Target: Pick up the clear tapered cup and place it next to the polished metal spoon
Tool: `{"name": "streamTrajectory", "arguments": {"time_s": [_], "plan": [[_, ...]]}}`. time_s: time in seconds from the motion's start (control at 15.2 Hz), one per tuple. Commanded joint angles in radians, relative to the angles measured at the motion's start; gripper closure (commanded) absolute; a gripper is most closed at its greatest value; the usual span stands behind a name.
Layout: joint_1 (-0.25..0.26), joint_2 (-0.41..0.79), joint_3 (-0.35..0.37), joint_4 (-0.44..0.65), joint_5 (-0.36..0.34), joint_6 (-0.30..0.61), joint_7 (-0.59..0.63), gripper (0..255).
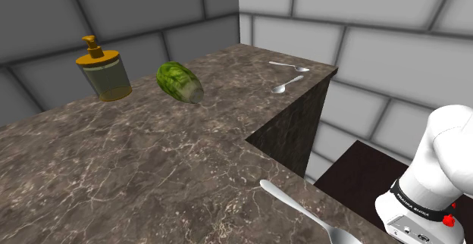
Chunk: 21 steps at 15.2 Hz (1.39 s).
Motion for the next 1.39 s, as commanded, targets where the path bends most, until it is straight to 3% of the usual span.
{"name": "streamTrajectory", "arguments": {"time_s": [0.0,0.46,0.99,1.06,1.32], "plan": [[0.003,-0.027,-0.017,-0.044,0.024,0.029,-0.017,255],[0.018,-0.084,-0.049,-0.178,0.071,0.124,-0.053,255],[0.018,-0.084,-0.049,-0.178,0.071,0.124,-0.053,255],[0.018,-0.084,-0.049,-0.178,0.071,0.124,-0.053,0],[0.018,-0.084,-0.049,-0.178,0.071,0.124,-0.053,0]]}}
